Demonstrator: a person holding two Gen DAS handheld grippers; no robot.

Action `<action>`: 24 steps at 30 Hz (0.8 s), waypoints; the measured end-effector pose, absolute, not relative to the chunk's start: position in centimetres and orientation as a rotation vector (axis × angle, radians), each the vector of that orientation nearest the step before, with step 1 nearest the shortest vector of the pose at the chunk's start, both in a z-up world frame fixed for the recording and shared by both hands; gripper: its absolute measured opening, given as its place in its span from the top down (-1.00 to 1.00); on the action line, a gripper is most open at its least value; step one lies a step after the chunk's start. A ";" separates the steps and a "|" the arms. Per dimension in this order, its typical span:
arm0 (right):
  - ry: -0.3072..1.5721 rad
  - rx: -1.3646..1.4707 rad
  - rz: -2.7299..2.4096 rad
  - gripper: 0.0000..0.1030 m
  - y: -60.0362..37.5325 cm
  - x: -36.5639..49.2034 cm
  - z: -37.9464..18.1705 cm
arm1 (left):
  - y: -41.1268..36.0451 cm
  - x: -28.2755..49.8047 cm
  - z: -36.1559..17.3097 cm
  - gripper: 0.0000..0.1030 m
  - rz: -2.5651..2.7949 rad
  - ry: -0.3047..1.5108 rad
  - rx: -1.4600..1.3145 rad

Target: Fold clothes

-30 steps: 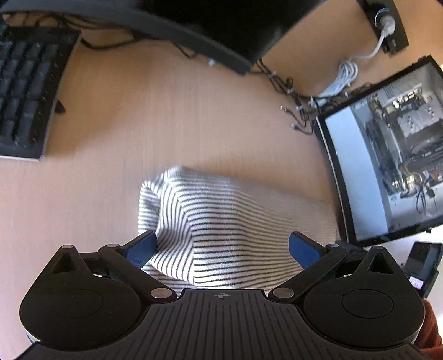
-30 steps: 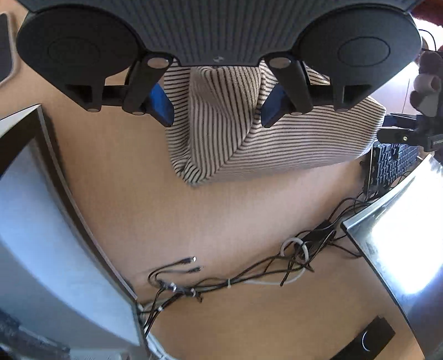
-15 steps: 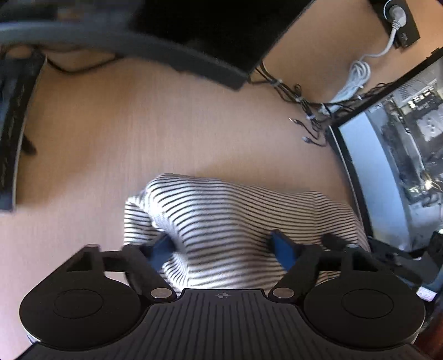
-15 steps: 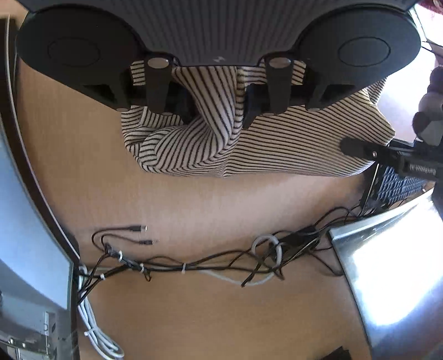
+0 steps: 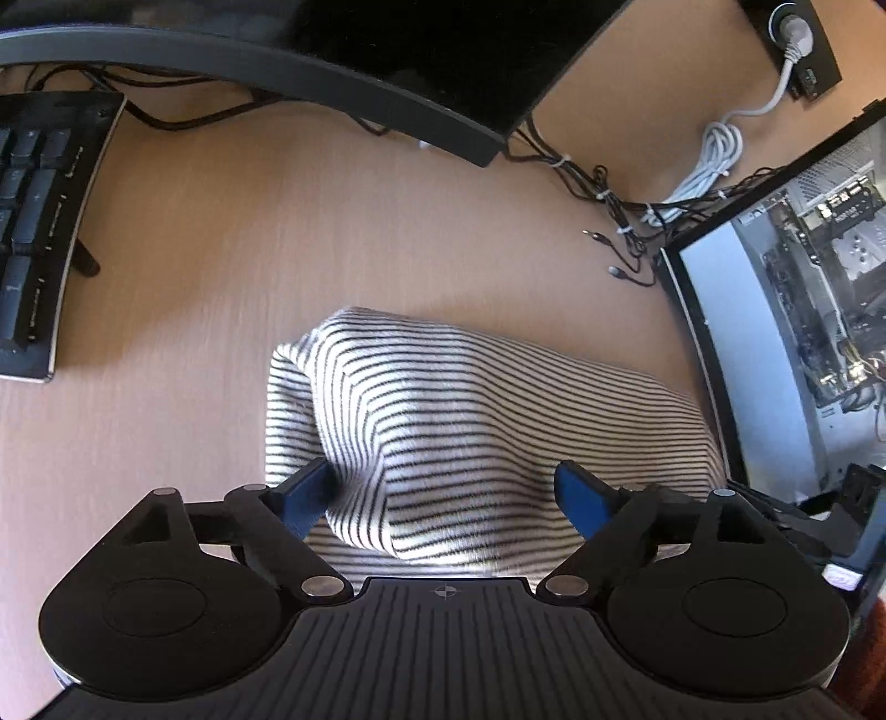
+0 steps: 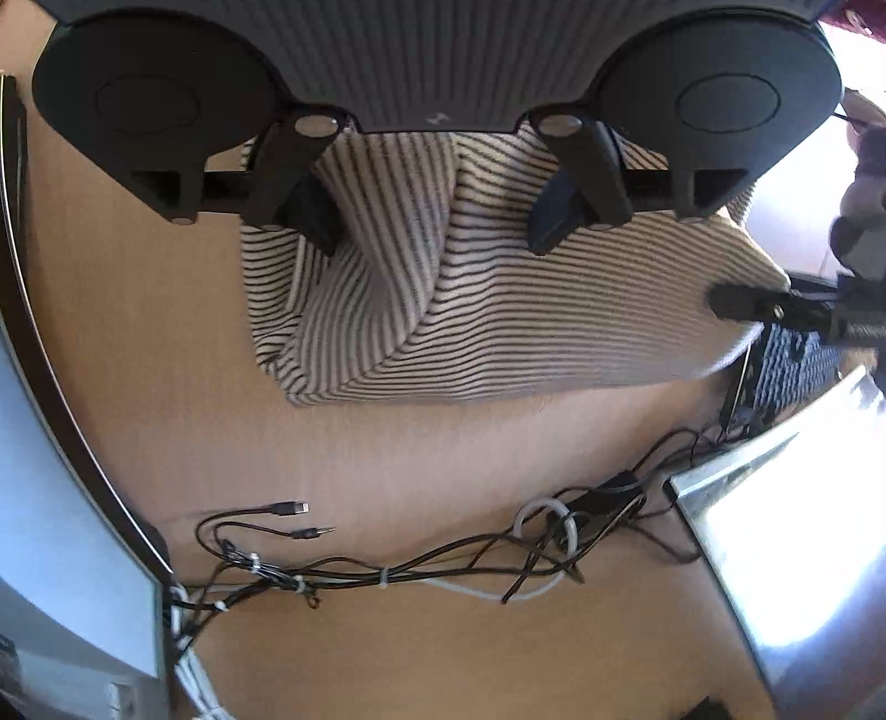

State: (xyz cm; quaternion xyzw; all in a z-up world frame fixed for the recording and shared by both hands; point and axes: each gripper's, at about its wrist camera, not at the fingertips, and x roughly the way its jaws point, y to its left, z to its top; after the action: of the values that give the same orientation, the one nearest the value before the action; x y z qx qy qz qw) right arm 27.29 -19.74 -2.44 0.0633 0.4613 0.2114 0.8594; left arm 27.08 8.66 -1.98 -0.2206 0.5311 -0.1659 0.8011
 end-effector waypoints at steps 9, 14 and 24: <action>0.889 0.101 0.469 0.47 -18.1 29.6 -1.2 | 7.7 29.2 -1.9 0.10 -0.380 1.104 -0.467; 0.790 0.134 0.575 0.48 -19.5 28.2 3.9 | 8.0 27.5 2.1 0.23 -0.470 1.022 -0.450; 0.937 0.115 0.527 0.36 -22.1 22.9 -0.6 | 8.7 21.0 -2.8 0.06 -0.495 1.214 -0.435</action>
State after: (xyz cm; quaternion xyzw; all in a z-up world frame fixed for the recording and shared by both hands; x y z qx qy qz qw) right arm 22.94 -22.12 -0.57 0.0549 0.4461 0.2509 0.8574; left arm 20.99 8.68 -2.78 -0.2008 0.5598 -0.2282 0.7708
